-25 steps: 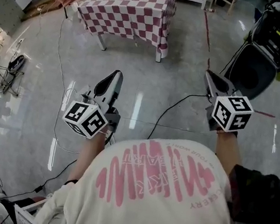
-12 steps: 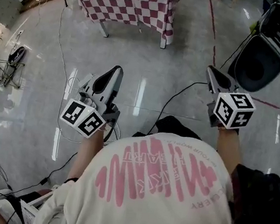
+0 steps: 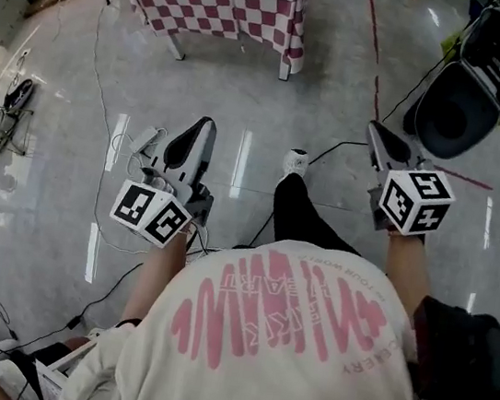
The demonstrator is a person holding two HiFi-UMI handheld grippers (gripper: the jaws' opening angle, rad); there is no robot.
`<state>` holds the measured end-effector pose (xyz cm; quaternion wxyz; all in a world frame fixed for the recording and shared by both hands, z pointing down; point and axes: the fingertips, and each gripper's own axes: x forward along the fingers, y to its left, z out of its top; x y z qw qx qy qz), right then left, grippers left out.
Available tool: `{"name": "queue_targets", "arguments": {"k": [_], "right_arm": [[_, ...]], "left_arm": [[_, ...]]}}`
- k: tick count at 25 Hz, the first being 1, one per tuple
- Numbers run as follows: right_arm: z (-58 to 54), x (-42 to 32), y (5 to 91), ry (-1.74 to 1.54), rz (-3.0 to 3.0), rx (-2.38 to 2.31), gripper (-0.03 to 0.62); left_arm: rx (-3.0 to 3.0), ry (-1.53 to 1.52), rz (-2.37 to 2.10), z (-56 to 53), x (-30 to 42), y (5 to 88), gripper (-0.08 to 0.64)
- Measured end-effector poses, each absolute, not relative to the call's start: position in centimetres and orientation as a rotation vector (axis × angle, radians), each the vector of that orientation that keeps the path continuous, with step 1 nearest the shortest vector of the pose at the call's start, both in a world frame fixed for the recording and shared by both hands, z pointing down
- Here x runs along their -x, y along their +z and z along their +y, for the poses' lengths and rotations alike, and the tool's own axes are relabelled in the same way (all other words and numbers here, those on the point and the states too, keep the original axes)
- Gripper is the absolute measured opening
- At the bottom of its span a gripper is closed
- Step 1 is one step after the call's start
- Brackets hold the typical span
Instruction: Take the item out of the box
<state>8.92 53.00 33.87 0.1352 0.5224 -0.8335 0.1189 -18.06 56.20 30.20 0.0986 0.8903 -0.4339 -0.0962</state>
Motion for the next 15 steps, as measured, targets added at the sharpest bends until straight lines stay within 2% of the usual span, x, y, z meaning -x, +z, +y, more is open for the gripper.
{"name": "queue_targets", "arguments": {"k": [15], "right_arm": [[43.1, -9.4, 34.6, 0.353, -2.475, -1.468, 0.005]], "left_arm": [[-2.526, -0.235, -1.467, 47.8, 19.1, 30.7, 0.008]]}}
